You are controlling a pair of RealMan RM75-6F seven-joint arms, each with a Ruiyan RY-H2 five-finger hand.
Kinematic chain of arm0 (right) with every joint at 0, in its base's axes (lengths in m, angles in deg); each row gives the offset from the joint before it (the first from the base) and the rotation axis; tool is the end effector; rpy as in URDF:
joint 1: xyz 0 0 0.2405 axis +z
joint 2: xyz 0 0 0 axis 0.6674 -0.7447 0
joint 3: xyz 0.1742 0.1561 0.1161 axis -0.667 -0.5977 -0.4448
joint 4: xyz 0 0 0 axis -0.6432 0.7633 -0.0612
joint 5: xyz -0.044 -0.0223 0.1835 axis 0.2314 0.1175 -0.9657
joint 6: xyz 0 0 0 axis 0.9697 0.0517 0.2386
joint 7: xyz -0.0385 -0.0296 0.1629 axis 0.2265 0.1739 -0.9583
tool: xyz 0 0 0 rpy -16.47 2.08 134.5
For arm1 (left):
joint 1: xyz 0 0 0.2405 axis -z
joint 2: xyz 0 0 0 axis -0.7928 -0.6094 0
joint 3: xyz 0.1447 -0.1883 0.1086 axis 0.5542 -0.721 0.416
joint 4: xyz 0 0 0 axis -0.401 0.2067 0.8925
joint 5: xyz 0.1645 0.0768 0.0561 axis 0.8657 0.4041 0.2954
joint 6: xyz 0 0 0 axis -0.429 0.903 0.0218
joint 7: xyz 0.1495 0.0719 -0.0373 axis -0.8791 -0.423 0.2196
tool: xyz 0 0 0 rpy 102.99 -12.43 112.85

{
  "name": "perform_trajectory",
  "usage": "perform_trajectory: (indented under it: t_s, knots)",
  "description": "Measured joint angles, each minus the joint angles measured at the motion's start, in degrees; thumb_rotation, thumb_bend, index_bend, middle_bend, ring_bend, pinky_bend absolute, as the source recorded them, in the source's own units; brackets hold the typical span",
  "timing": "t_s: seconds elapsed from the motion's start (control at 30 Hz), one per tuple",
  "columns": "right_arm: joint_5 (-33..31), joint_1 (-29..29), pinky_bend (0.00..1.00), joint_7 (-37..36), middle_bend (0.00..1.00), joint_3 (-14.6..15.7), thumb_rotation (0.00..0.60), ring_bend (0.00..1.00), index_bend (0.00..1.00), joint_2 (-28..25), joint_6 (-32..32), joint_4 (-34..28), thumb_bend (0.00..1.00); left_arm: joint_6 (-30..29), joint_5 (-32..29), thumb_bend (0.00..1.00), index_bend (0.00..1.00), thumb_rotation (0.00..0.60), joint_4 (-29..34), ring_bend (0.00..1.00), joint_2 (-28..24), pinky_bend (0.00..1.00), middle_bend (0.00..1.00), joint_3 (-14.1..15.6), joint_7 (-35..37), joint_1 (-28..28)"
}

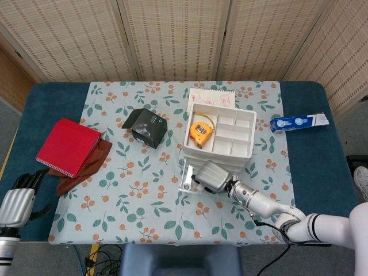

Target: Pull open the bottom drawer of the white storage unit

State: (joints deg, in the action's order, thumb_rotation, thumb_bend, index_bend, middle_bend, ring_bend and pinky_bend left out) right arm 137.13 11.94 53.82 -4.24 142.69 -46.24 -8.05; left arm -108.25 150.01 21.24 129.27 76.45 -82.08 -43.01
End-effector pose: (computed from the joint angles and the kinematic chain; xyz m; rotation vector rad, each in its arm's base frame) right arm -0.1111 -0.3497 -0.0105 2.4106 -0.4962 0.7509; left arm -0.3064 0.2280 0.1647 -1.4632 -0.9312 -0.8202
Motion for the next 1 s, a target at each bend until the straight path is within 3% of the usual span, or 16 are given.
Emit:
perform_trajectory:
  t_s: [0.6,1.0]
  knots:
    - [12.91,0.82,1.0,-9.51,0.91,2.97,0.6,1.0,0.46,2.3,-4.8,7.94,0.02,0.63,-0.79,0.22,0.09,0.6,1.47,0.18,-0.22,0.12,0.15,-0.3,-2.34,0.6]
    - [17.25,0.72,1.0,-12.32,0.93,4.64,0.6,1.0,0.58,3.36,-9.01,11.54,0.1,0.77,-0.85,0.22,0.09,0.6,2.08,0.18,-0.27,0.12,0.15,-0.38,-3.25,0.94]
